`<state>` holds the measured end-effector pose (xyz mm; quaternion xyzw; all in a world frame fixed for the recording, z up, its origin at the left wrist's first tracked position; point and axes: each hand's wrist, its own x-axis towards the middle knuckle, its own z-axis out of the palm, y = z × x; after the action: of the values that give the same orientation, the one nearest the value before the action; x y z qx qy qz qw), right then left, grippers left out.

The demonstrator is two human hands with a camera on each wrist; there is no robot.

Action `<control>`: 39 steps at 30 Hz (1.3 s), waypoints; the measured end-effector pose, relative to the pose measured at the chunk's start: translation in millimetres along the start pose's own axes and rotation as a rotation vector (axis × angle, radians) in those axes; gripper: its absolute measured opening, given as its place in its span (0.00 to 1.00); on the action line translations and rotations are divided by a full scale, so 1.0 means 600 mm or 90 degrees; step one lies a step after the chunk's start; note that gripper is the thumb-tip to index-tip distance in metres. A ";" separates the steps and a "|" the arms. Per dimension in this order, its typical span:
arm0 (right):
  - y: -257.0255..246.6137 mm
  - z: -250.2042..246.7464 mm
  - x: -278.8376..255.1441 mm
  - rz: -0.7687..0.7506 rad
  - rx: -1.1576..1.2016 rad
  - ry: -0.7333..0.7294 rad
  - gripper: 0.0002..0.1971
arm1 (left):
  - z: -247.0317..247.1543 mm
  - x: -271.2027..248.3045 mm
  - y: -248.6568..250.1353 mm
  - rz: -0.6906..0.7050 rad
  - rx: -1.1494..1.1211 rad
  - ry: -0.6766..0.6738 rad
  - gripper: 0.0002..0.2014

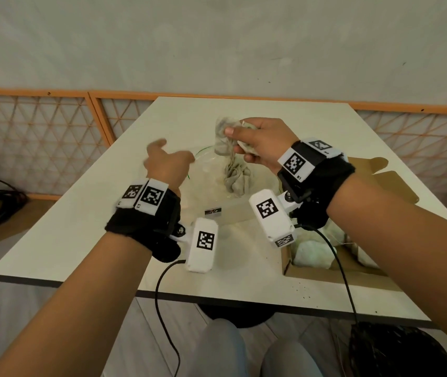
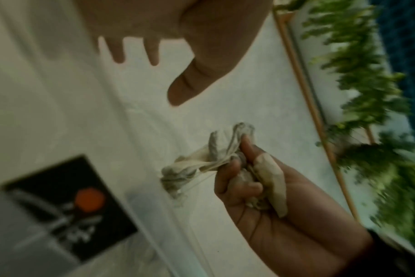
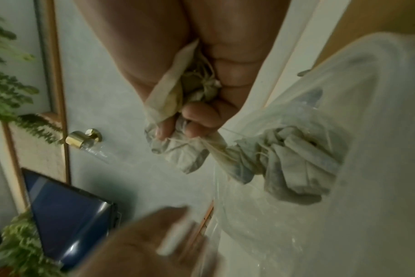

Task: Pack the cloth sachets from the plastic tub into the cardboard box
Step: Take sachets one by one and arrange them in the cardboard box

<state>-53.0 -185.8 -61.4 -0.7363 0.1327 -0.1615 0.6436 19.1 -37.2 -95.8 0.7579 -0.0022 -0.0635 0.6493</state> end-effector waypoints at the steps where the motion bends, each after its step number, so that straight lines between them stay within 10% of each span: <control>1: -0.004 0.001 0.002 -0.007 -0.016 -0.006 0.06 | 0.000 -0.009 0.009 0.068 -0.052 0.027 0.26; 5: -0.027 0.011 0.005 -0.033 -0.004 -0.037 0.05 | 0.001 -0.056 0.046 0.106 -0.161 -0.077 0.10; 13: -0.034 0.049 0.002 -0.036 -0.326 -0.142 0.17 | 0.014 -0.044 0.042 -0.230 -0.389 -0.363 0.29; 23: -0.017 0.038 0.001 -0.077 -0.497 -0.178 0.37 | 0.038 -0.017 0.019 -0.323 -0.358 -0.350 0.13; 29: -0.016 -0.002 0.002 -0.073 -0.446 0.001 0.14 | 0.028 -0.007 -0.001 -0.322 -0.268 -0.284 0.05; 34: 0.018 0.022 -0.002 -0.019 -0.804 -0.176 0.23 | 0.029 -0.009 -0.006 -0.292 -0.228 -0.290 0.08; 39: 0.005 0.007 0.012 0.002 -0.554 -0.128 0.08 | 0.019 -0.008 -0.002 -0.243 -0.261 -0.234 0.05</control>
<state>-45.0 -185.4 -64.3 -0.9503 0.1264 -0.0174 0.2839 13.2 -47.7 -98.1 0.5743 0.0357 -0.3190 0.7531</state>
